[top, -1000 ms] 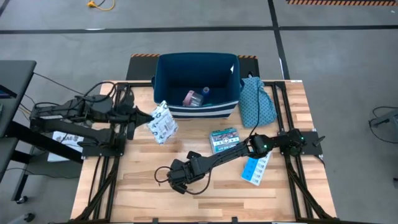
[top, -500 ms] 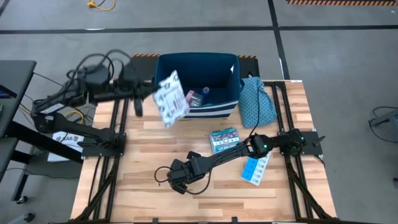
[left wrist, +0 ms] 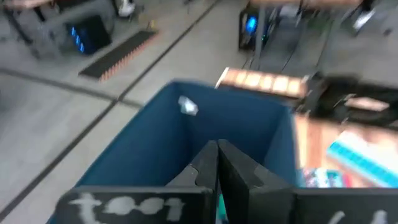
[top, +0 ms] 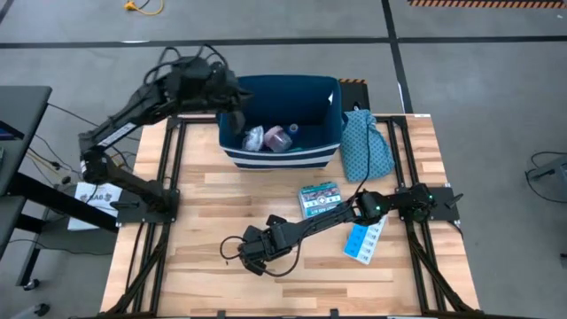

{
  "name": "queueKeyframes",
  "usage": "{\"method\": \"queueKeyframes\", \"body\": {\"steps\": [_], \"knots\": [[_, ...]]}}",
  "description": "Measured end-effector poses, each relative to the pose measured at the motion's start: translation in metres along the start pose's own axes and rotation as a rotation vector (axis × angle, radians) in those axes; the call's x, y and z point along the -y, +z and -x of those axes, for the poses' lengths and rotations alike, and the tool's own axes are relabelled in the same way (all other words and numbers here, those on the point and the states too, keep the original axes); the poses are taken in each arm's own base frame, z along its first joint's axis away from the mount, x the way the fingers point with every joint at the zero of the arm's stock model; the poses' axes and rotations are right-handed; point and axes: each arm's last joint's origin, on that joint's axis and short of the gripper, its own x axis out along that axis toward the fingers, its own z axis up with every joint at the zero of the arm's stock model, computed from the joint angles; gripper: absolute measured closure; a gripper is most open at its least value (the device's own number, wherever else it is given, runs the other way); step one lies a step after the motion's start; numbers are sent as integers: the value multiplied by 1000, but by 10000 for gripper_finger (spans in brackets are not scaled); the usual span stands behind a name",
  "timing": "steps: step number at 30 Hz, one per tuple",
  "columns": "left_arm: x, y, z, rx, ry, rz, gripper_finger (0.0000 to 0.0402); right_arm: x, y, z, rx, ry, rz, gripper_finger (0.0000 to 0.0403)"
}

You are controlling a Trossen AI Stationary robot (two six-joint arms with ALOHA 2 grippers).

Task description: Pick & place medical supplies in basket/bin

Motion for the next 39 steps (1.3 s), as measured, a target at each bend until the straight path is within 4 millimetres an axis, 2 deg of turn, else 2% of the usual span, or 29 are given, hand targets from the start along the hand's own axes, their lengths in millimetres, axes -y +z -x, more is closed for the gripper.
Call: {"method": "queueKeyframes", "body": {"steps": [2, 4, 9, 12, 16, 20, 24, 28, 32, 34, 36, 39], "knots": [[-4, -4, -9, -34, 9, 3, 402, 0, 0, 0, 0, 0, 0, 403], [-6, -3, -10, -28, 0, 8, 402, 0, 0, 0, 2, -4, 0, 403], [-7, -2, -6, -10, -2, 14, 402, 1, 1, 0, 16, -23, 4, 403], [-7, 0, 2, 2, 7, 23, 402, 3, 2, -1, 17, -28, 7, 403], [-8, 5, 31, 75, -6, 46, 402, 8, 6, -2, 34, -57, 18, 403], [-6, 10, 86, 209, -16, 116, 402, 18, 17, 10, 64, -77, 19, 403], [0, 2, 133, 267, -56, 145, 402, 32, 37, 43, 165, -105, -12, 403], [5, -20, 158, 266, -85, 191, 402, 46, 54, 94, 294, -125, -61, 403], [10, -55, 164, 260, -108, 281, 402, 56, 63, 156, 432, -102, -107, 403], [13, -76, 163, 273, -149, 329, 402, 62, 63, 181, 468, -104, -54, 403], [16, -95, 161, 307, -188, 374, 402, 69, 59, 199, 459, -134, -6, 403], [20, -120, 159, 369, -265, 424, 402, 86, 52, 216, 406, -167, 7, 403]]}}
